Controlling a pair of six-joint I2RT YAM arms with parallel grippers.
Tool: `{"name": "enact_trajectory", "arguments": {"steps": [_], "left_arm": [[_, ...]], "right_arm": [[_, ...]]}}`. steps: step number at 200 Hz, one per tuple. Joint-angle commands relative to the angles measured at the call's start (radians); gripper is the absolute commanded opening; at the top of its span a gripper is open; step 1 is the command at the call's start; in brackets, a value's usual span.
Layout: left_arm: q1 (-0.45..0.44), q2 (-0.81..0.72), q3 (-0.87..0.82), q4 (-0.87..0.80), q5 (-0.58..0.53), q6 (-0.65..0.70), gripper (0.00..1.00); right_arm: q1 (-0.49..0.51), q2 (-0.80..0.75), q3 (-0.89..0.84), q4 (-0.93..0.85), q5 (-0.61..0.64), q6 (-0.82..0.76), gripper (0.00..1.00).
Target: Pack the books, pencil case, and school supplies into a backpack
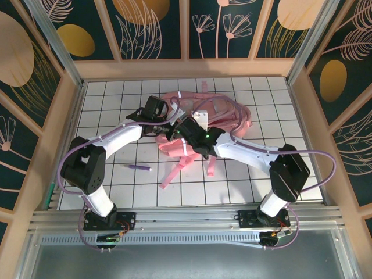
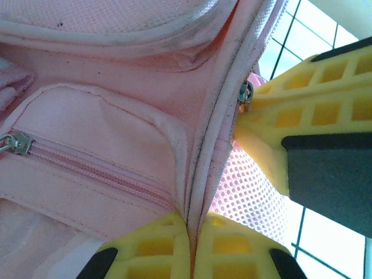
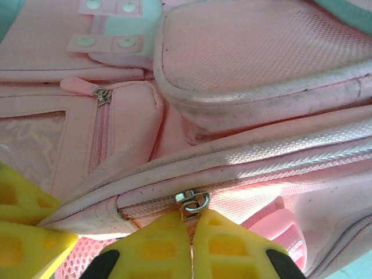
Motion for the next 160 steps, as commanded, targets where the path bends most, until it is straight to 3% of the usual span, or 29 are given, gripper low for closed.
{"name": "enact_trajectory", "arguments": {"steps": [1, 62, 104, 123, 160], "left_arm": [[0.002, -0.045, 0.015, 0.044, 0.076, 0.068, 0.00], [0.003, -0.023, 0.051, -0.025, 0.021, 0.176, 0.00], [0.002, -0.051, 0.012, 0.004, 0.004, 0.327, 0.00], [0.003, -0.076, -0.018, 0.041, -0.008, 0.387, 0.00], [0.003, -0.081, -0.037, 0.078, -0.102, 0.494, 0.00]], "right_arm": [[-0.061, -0.016, 0.014, -0.054, -0.051, -0.059, 0.00], [-0.149, -0.068, 0.048, -0.090, -0.349, -0.175, 0.00], [-0.221, -0.123, -0.024, -0.095, -0.370, -0.292, 0.00], [-0.264, -0.160, -0.062, -0.066, -0.435, -0.341, 0.00], [-0.338, -0.196, -0.103, -0.069, -0.484, -0.407, 0.00]]}}
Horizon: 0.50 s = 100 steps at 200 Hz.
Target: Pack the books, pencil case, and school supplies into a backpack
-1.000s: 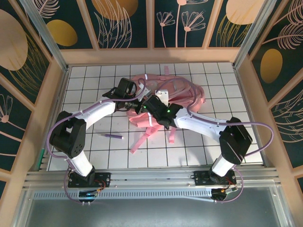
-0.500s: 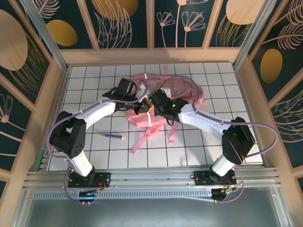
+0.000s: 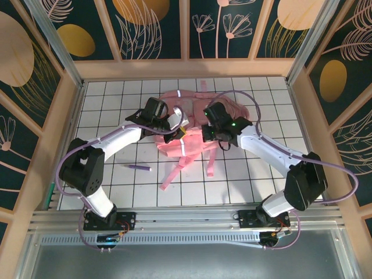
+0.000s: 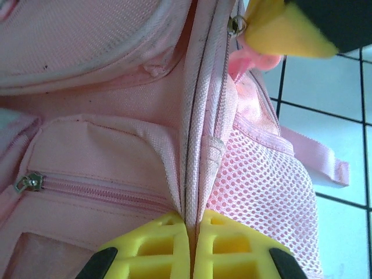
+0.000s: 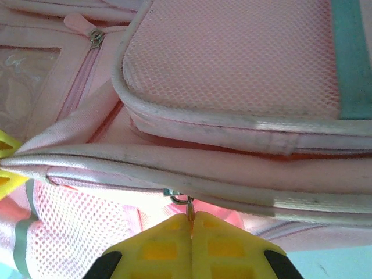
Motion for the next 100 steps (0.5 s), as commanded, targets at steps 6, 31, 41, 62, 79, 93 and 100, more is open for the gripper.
{"name": "enact_trajectory", "arguments": {"steps": [6, 31, 41, 62, 79, 93, 100], "left_arm": [[0.010, -0.051, -0.002, 0.064, -0.032, 0.152, 0.00], [0.009, -0.037, 0.009, 0.030, -0.014, 0.277, 0.00], [0.009, -0.037, 0.001, 0.022, -0.023, 0.332, 0.00], [0.009, -0.029, 0.001, 0.007, -0.058, 0.426, 0.00], [0.011, -0.008, 0.026, -0.018, -0.086, 0.485, 0.00], [0.012, 0.015, 0.064, -0.052, -0.088, 0.520, 0.00], [0.013, 0.038, 0.086, -0.074, -0.078, 0.534, 0.00]], "right_arm": [[-0.084, -0.042, -0.048, -0.024, 0.026, -0.080, 0.00], [-0.169, -0.062, -0.101, 0.002, 0.012, -0.099, 0.00], [-0.197, -0.068, -0.111, 0.004, -0.001, -0.107, 0.00], [-0.236, -0.078, -0.124, -0.001, -0.010, -0.112, 0.00], [-0.256, -0.071, -0.131, -0.008, -0.005, -0.091, 0.00], [-0.258, -0.066, -0.136, -0.003, -0.078, -0.082, 0.00], [-0.258, -0.071, -0.145, 0.009, -0.121, -0.076, 0.00]]}}
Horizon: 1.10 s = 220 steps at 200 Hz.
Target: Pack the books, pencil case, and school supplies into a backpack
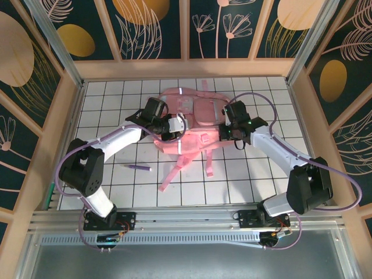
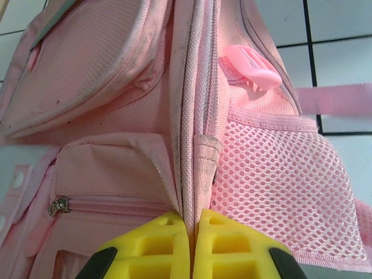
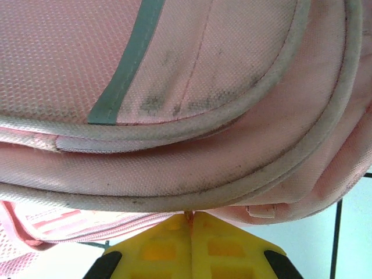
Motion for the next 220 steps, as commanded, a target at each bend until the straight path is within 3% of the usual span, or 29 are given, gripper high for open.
{"name": "enact_trajectory", "arguments": {"steps": [1, 18, 33, 48, 69, 90, 99, 110, 125, 145, 173, 194, 220], "left_arm": [[0.016, 0.037, 0.080, -0.066, 0.015, 0.160, 0.00], [0.016, 0.062, 0.104, -0.088, 0.018, 0.200, 0.00], [0.018, 0.071, 0.087, -0.044, -0.066, 0.228, 0.00], [0.035, 0.085, 0.081, 0.015, -0.131, 0.222, 0.00], [0.083, 0.118, 0.158, 0.045, -0.092, 0.150, 0.09], [0.110, 0.173, 0.202, 0.200, -0.238, 0.002, 0.45], [0.115, 0.202, 0.239, 0.192, -0.259, -0.024, 0.55], [0.116, 0.222, 0.284, 0.105, -0.193, 0.005, 0.60], [0.075, 0.206, 0.283, -0.046, -0.090, 0.165, 0.60], [-0.029, 0.125, 0.114, -0.018, -0.169, 0.310, 0.62], [-0.058, 0.027, -0.039, 0.090, -0.060, 0.247, 0.66], [-0.059, -0.007, -0.073, 0.171, -0.055, 0.181, 0.66], [-0.059, 0.010, -0.022, 0.162, -0.041, 0.175, 0.66]], "right_arm": [[-0.042, -0.023, -0.036, -0.006, -0.015, 0.016, 0.00], [-0.043, -0.029, -0.056, 0.012, -0.043, 0.032, 0.00], [-0.043, -0.031, -0.062, 0.016, -0.054, 0.023, 0.00], [-0.040, -0.046, -0.063, 0.031, -0.157, 0.007, 0.00], [0.011, -0.069, -0.064, 0.057, -0.234, -0.004, 0.00], [0.075, -0.056, -0.061, 0.081, -0.255, -0.013, 0.00], [0.092, -0.039, -0.060, 0.097, -0.273, -0.004, 0.00], [0.133, -0.014, -0.055, 0.117, -0.290, 0.010, 0.00], [0.160, 0.013, -0.047, 0.152, -0.306, 0.015, 0.00], [0.164, 0.032, -0.045, 0.190, -0.327, 0.014, 0.00], [0.158, 0.042, -0.027, 0.158, -0.292, 0.001, 0.00], [0.140, 0.020, -0.036, 0.135, -0.169, 0.067, 0.00], [0.128, -0.042, -0.080, 0.158, -0.053, 0.185, 0.29]]}}
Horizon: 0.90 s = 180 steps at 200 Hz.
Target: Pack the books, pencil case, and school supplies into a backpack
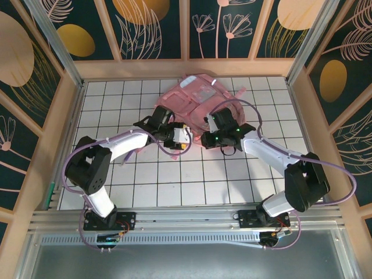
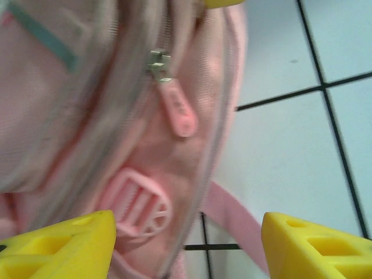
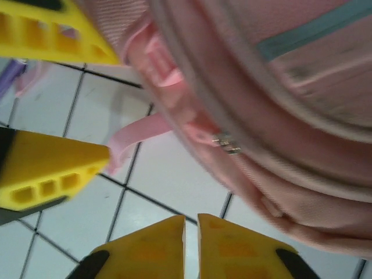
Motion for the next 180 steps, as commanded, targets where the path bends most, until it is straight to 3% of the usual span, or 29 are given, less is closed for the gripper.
{"name": "enact_trajectory", "arguments": {"steps": [1, 25, 49, 60, 79, 106, 135, 147, 162, 180], "left_arm": [[0.010, -0.026, 0.051, 0.065, 0.060, -0.016, 0.66], [0.010, 0.029, 0.109, 0.038, 0.067, 0.007, 0.66], [0.010, 0.054, 0.150, 0.012, -0.007, 0.043, 0.65], [0.026, 0.061, 0.178, 0.009, -0.035, -0.038, 0.65], [0.081, 0.042, 0.212, -0.034, 0.066, -0.162, 0.63], [0.115, -0.055, 0.123, 0.102, -0.034, -0.362, 0.64], [0.126, -0.117, 0.081, 0.098, -0.067, -0.432, 0.64], [0.125, -0.132, 0.068, 0.060, -0.002, -0.406, 0.64], [0.109, -0.147, 0.031, -0.019, 0.182, -0.217, 0.63], [0.056, -0.147, -0.038, 0.061, 0.122, -0.171, 0.65]], "right_arm": [[-0.015, -0.073, -0.025, 0.008, 0.143, 0.124, 0.30], [-0.031, -0.107, -0.036, 0.001, 0.254, 0.196, 0.33], [-0.072, -0.119, -0.034, 0.001, 0.256, 0.219, 0.36], [-0.079, -0.119, -0.024, 0.005, 0.247, 0.208, 0.37], [-0.080, -0.116, -0.011, 0.013, 0.221, 0.176, 0.38], [-0.078, -0.108, 0.001, 0.018, 0.224, 0.135, 0.42], [-0.077, -0.087, 0.015, -0.005, 0.243, 0.095, 0.48], [-0.078, -0.076, 0.021, -0.017, 0.237, 0.095, 0.49], [-0.076, -0.062, 0.027, -0.036, 0.225, 0.104, 0.50], [-0.070, -0.047, 0.028, -0.051, 0.213, 0.113, 0.50]]}}
